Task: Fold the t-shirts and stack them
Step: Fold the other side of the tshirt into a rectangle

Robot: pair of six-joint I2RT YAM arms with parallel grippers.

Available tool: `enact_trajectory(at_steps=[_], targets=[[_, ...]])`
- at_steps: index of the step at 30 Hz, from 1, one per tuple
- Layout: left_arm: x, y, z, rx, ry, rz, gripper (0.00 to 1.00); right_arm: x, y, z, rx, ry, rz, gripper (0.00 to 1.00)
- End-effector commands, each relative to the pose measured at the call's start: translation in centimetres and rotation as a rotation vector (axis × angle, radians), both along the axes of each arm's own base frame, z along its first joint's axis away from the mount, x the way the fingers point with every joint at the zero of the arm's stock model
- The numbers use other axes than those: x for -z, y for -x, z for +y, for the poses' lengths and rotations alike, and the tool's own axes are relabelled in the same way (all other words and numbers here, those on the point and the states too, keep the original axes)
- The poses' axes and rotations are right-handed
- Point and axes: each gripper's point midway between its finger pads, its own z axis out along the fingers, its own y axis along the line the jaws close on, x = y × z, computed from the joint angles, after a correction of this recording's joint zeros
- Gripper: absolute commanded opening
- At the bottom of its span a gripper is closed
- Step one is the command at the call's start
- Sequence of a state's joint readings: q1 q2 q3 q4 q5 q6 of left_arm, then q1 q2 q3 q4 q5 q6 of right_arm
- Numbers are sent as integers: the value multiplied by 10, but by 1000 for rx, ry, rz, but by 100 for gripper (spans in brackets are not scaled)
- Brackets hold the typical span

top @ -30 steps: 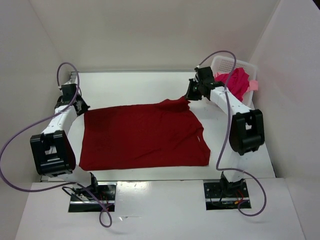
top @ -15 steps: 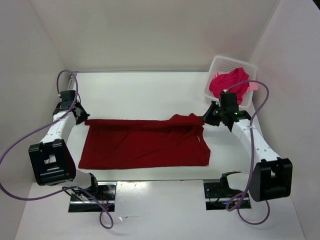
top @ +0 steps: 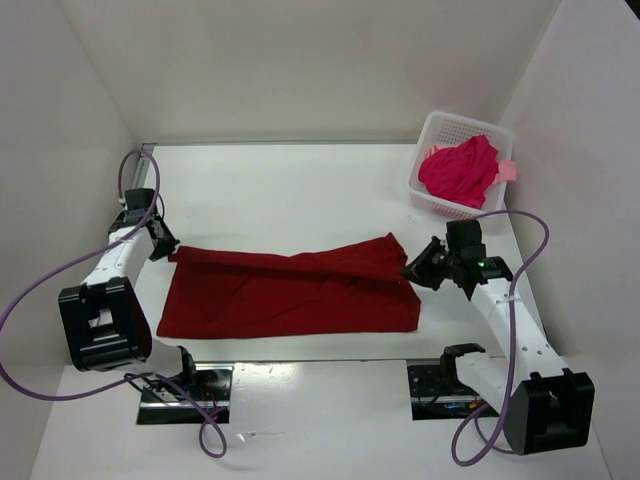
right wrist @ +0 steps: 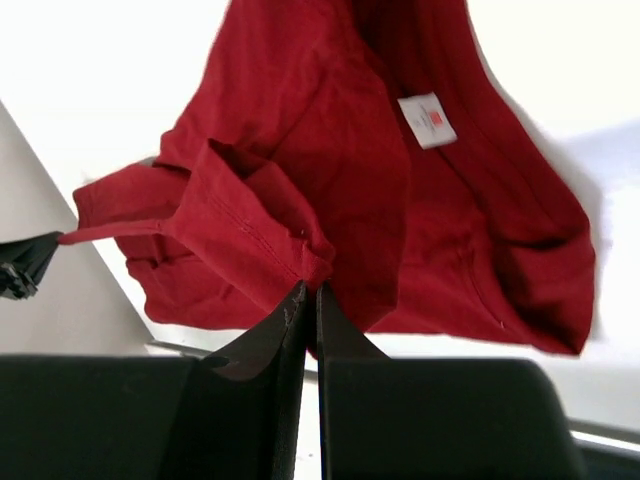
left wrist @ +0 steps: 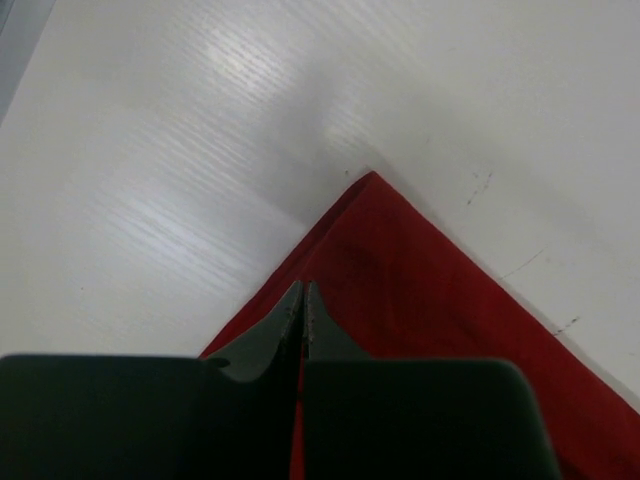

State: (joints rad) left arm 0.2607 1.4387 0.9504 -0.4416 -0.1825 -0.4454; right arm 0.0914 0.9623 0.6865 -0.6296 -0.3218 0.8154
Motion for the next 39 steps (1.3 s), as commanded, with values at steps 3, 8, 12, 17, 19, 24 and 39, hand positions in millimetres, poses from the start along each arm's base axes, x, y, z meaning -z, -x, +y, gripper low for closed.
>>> enact_trajectory(at_steps=[3, 8, 12, 17, 19, 24, 39], targets=[[1, 19, 8, -40, -38, 37, 12, -6, 15, -3, 59, 5, 23, 10], [-19, 20, 8, -73, -45, -31, 36, -15, 26, 5, 60, -2, 1, 13], [-40, 8, 7, -72, -37, -87, 42, -17, 32, 14, 40, -19, 8, 31], [-50, -14, -7, -13, 45, -154, 42, -27, 32, 14, 9, 6, -29, 45], [-43, -24, -12, 21, 74, -163, 42, -31, 24, 13, -6, 52, -58, 46], [-20, -35, -25, 90, 96, -115, 41, -35, -28, 37, -156, 195, -149, 0], [42, -43, -47, 183, 118, 32, 41, 39, -72, 131, -507, 405, -127, 43]])
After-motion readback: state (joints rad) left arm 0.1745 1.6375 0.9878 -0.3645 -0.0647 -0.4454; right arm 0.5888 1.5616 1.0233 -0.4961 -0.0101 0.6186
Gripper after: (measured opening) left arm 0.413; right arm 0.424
